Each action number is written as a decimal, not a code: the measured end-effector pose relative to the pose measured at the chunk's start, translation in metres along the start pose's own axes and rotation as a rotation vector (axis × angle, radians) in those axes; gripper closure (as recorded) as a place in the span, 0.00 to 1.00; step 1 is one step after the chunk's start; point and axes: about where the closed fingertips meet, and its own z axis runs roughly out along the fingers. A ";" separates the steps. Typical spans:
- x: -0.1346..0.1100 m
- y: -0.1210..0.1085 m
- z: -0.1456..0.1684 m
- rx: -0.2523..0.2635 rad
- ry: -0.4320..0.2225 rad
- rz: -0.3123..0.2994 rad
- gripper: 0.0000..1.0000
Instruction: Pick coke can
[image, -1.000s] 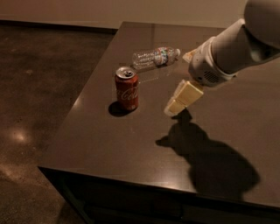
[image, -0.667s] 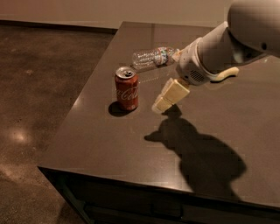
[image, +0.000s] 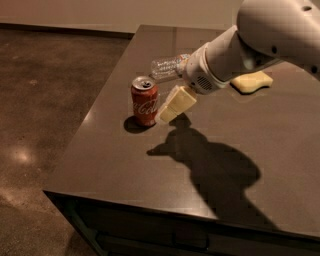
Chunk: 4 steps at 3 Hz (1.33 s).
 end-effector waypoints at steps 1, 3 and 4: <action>-0.013 0.003 0.013 -0.022 -0.036 0.004 0.00; -0.033 0.011 0.035 -0.071 -0.081 -0.012 0.00; -0.040 0.014 0.043 -0.108 -0.090 -0.015 0.18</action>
Offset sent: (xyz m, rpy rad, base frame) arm 0.0123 0.0532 -0.0092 0.0978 0.0126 0.0722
